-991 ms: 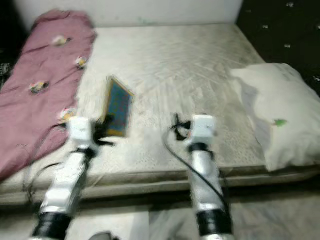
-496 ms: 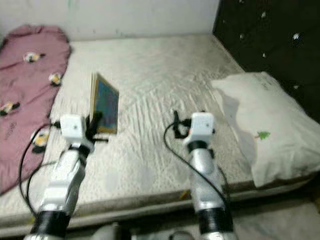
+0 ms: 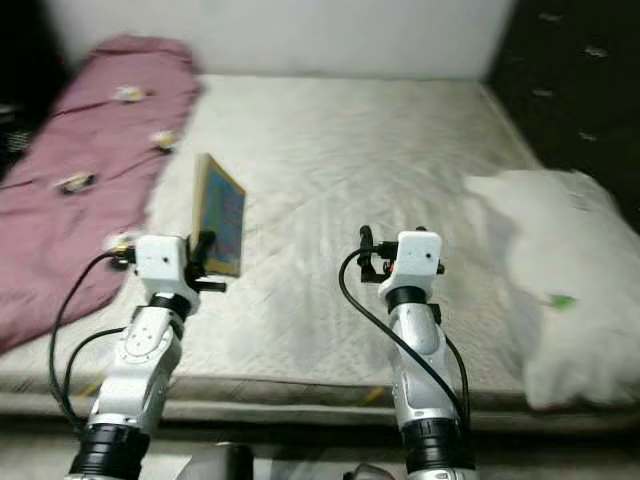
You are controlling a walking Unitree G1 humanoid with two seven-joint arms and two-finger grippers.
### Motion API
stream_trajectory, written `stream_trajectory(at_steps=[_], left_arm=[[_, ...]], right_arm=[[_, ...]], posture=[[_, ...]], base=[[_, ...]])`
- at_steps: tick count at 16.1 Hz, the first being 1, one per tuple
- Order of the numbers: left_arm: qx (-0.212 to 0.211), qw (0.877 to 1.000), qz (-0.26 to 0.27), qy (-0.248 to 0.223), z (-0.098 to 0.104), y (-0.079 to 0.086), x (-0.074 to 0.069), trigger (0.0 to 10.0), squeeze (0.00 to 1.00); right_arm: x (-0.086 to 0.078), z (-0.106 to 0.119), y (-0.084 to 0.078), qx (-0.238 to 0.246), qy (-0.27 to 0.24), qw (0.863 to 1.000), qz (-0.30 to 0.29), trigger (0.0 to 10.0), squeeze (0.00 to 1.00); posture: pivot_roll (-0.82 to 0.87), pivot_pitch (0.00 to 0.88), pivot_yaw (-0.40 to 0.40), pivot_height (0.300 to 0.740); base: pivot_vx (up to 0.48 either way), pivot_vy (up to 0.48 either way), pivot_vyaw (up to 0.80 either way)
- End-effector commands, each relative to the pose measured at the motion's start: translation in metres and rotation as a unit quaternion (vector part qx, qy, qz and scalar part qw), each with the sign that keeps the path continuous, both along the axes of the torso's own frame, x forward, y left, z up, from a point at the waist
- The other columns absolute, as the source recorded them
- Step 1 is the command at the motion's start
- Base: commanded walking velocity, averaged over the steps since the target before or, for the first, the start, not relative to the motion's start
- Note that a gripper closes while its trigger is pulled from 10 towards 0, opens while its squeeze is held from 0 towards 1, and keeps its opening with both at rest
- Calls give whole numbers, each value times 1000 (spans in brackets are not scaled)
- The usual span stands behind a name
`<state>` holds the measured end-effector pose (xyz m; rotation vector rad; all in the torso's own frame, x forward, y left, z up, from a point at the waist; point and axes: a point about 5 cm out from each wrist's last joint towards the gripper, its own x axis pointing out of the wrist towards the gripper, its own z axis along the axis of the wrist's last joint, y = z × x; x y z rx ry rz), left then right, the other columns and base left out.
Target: Clean up the room
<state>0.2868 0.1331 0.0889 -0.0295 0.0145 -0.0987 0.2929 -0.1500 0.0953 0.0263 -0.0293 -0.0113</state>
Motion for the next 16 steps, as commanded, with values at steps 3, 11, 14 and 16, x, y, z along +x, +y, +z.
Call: stream_trajectory(at_steps=[3,11,14,16], left_arm=[[8,1000,-2,-16,8,-2,1,10000,0],[-6,1000,-10,-19,9,-5,1,10000,0],[-11,1000,-11,-17,9,-5,0,10000,0],[-12,1000,-11,-17,9,-6,0,10000,0]], right_arm=[[3,1,3,2,-2,1000,5,10000,0],[4,2,2,3,-4,1000,4,10000,0],[4,1,2,1,-3,1000,6,10000,0],[4,1,1,1,-2,1000,6,10000,0]], posture=[[-49,13,10,740],[-60,17,9,740],[-60,19,6,740],[-62,20,4,740]], base=[[0,0,0],[0,-235,0],[0,-276,0],[0,-274,0]])
